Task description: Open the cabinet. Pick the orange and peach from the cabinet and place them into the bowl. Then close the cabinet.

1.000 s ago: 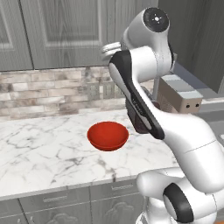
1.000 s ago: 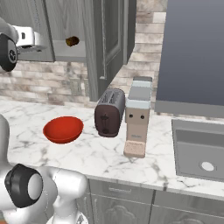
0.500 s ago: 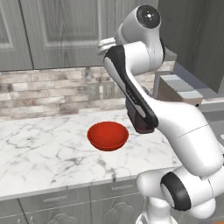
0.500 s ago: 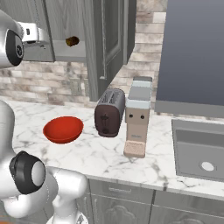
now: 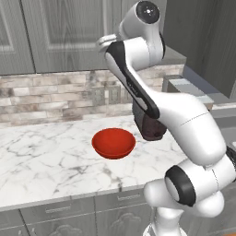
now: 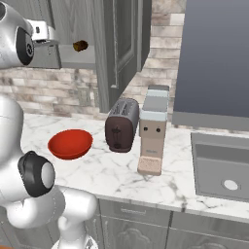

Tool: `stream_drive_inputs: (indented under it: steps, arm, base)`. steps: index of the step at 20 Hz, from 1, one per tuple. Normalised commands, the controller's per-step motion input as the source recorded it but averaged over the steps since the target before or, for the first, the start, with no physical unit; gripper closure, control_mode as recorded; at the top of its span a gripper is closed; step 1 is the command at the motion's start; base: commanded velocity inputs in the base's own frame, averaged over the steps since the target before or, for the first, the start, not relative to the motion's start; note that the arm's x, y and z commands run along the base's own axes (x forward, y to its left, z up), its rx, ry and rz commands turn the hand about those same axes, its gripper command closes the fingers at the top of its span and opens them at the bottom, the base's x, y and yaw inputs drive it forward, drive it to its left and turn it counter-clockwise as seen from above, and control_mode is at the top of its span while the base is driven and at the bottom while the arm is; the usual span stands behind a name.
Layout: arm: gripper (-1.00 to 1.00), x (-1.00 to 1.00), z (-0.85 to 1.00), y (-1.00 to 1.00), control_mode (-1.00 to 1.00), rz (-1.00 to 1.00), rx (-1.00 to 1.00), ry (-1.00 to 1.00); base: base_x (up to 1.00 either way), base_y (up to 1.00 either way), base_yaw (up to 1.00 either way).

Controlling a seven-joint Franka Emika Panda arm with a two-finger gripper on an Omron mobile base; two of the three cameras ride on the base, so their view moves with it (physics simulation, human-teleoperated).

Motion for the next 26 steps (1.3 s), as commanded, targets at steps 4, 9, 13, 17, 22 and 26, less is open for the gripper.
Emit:
stream_drive_inputs:
  steps: [4, 9, 13, 17, 22, 26]
  arm:
    - [-1.00, 0.29, 0.00, 0.22, -1.00, 0.00, 0.00, 0.00]
    - [-1.00, 0.34, 0.00, 0.07, -1.00, 0.00, 0.00, 0.00]
    - [-1.00, 0.44, 0.00, 0.03, -1.00, 0.00, 0.00, 0.00]
    - [-1.00, 0.54, 0.00, 0.08, -1.00, 0.00, 0.00, 0.00]
    - [-1.00, 0.53, 0.00, 0.14, -1.00, 0.00, 0.00, 0.00]
    - [1.00, 0.46, -0.04, 0.10, -1.00, 0.00, 0.00, 0.00]
  base:
    - [0.00, 0.00, 0.00]
    - [0.00, 0.00, 0.00]
    - [0.00, 0.00, 0.00]
    - [0.00, 0.00, 0.00]
    - [0.00, 0.00, 0.00]
    - [0.00, 0.00, 0.00]
